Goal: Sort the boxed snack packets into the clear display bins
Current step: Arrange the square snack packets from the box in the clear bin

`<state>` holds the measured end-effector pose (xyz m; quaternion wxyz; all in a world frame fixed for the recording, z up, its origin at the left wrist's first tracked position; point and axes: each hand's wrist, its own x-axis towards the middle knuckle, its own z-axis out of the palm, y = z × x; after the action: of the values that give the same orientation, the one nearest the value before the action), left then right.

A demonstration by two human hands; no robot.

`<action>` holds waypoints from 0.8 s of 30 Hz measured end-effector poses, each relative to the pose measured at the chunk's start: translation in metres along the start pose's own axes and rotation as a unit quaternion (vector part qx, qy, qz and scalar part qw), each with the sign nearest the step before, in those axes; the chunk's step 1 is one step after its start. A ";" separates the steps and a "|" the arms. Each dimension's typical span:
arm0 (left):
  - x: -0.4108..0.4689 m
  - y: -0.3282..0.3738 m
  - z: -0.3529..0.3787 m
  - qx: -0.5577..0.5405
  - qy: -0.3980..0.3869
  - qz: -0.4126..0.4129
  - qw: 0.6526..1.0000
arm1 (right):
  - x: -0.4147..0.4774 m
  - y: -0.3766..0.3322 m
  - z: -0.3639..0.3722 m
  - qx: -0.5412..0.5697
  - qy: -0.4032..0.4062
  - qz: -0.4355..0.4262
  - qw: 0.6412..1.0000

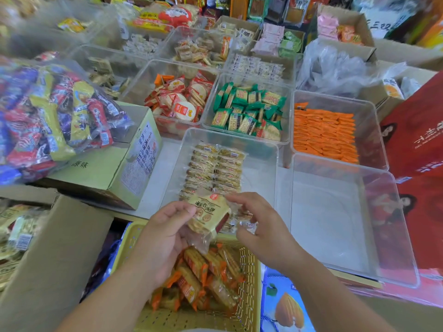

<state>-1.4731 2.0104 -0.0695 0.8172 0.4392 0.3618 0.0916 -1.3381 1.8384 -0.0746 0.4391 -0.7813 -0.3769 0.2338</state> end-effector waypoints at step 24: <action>0.051 -0.001 -0.047 0.675 0.079 0.114 0.725 | 0.027 0.029 -0.049 -0.220 0.124 -0.027 0.967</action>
<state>-1.4683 2.0636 -0.1129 0.2566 0.9039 0.3386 -0.0496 -1.2764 1.8253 -0.0760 0.3059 -0.8710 -0.3829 0.0347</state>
